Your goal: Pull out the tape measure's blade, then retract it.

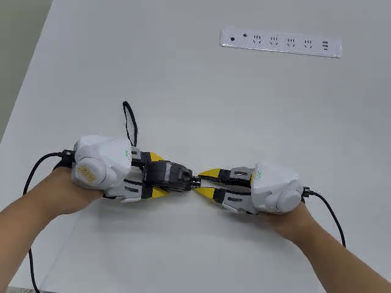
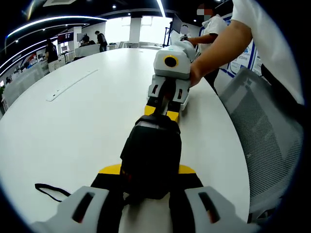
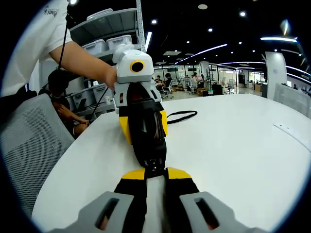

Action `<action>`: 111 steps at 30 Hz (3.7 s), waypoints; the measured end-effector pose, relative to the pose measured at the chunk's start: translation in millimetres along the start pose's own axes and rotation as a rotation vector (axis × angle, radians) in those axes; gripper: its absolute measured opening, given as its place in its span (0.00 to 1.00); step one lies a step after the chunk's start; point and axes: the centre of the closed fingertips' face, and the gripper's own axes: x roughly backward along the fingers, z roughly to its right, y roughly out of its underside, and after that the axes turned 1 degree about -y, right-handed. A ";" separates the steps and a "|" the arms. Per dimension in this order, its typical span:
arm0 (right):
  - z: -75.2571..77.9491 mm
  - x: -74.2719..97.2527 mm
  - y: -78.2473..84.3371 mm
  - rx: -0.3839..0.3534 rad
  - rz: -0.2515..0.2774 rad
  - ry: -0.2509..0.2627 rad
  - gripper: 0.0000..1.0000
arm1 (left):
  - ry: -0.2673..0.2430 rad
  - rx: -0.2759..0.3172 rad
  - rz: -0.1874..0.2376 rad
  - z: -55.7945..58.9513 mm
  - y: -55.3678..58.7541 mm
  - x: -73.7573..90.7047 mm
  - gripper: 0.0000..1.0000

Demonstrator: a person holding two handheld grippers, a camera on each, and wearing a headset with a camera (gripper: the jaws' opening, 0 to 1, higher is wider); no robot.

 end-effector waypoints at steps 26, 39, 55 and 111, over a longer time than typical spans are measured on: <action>-1.8 15.1 4.1 -0.024 0.001 -0.012 0.10 | 0.004 -0.003 0.003 0.1 1.4 -1.4 0.32; -0.7 30.0 10.8 -0.043 0.003 0.009 0.10 | 0.004 -0.006 0.002 1.6 -0.5 -1.5 0.32; 0.3 43.0 15.5 -0.049 0.001 0.024 0.10 | 0.005 -0.011 0.004 2.9 -3.0 -1.5 0.32; 6.3 98.9 33.5 -0.101 0.014 0.060 0.08 | 0.001 -0.012 0.002 1.5 -1.8 -2.4 0.32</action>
